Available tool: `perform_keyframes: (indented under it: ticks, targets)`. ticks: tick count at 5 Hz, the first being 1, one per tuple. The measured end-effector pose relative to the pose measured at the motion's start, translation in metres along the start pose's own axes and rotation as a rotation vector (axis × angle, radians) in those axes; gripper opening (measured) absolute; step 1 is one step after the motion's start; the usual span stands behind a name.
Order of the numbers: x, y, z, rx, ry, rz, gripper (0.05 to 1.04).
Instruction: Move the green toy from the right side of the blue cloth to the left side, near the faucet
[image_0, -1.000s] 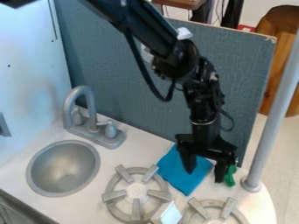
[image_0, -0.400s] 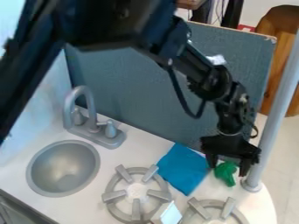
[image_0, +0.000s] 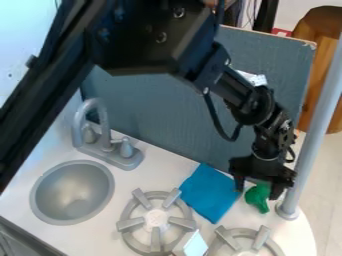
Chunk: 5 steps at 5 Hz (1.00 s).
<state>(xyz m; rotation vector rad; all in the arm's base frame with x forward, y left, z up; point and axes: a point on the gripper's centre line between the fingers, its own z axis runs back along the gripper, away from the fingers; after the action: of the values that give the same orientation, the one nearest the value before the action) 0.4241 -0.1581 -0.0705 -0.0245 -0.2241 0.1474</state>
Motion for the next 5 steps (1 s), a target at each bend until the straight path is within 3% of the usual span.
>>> perform_keyframes:
  ticks: [2, 5]
  targets:
    - [0.010, 0.006, -0.003, 0.039, -0.058, 0.084, 1.005]
    - [0.013, 0.003, -0.032, 0.033, -0.065, 0.171, 1.005]
